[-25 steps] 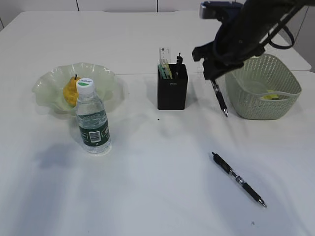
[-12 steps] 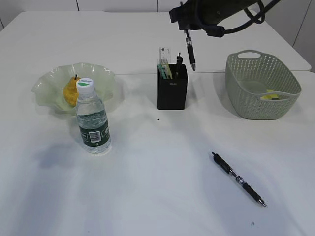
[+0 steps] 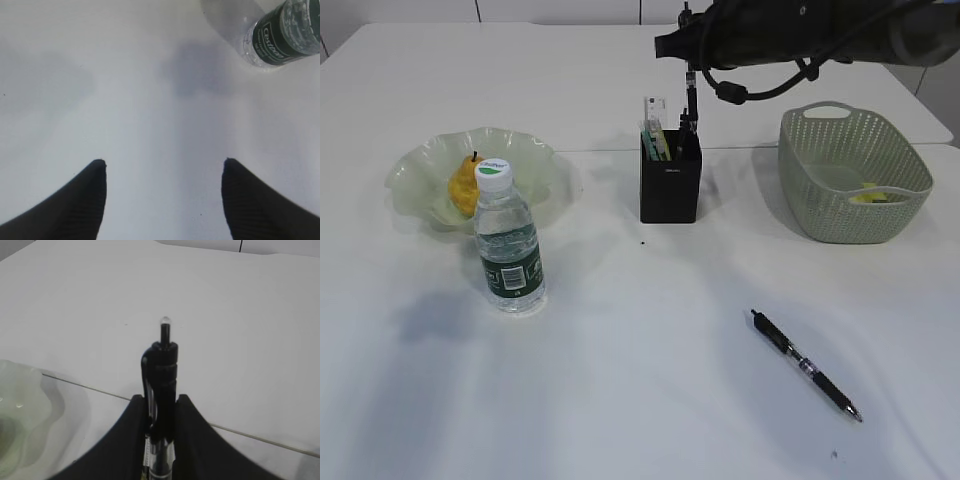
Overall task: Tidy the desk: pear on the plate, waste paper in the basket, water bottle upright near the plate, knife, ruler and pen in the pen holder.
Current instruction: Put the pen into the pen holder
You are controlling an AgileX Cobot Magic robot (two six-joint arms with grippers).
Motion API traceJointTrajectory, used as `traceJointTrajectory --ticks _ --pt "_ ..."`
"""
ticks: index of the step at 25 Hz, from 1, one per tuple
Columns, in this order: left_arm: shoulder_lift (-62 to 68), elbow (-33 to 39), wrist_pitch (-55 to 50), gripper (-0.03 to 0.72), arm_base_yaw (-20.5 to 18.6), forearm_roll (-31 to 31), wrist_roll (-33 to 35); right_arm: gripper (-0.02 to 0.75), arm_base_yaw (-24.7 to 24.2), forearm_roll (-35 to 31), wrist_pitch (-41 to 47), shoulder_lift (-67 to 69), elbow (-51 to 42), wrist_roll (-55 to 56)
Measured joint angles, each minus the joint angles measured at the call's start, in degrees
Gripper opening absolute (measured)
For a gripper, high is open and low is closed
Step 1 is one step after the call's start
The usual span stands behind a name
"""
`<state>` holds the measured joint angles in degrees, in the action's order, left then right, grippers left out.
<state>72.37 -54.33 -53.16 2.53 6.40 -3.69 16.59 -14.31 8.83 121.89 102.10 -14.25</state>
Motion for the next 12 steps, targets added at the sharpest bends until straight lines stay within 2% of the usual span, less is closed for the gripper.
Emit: traceJointTrajectory --ticks 12 --pt "0.3 0.0 0.0 0.510 0.0 0.0 0.0 0.124 1.1 -3.2 -3.1 5.2 0.0 0.0"
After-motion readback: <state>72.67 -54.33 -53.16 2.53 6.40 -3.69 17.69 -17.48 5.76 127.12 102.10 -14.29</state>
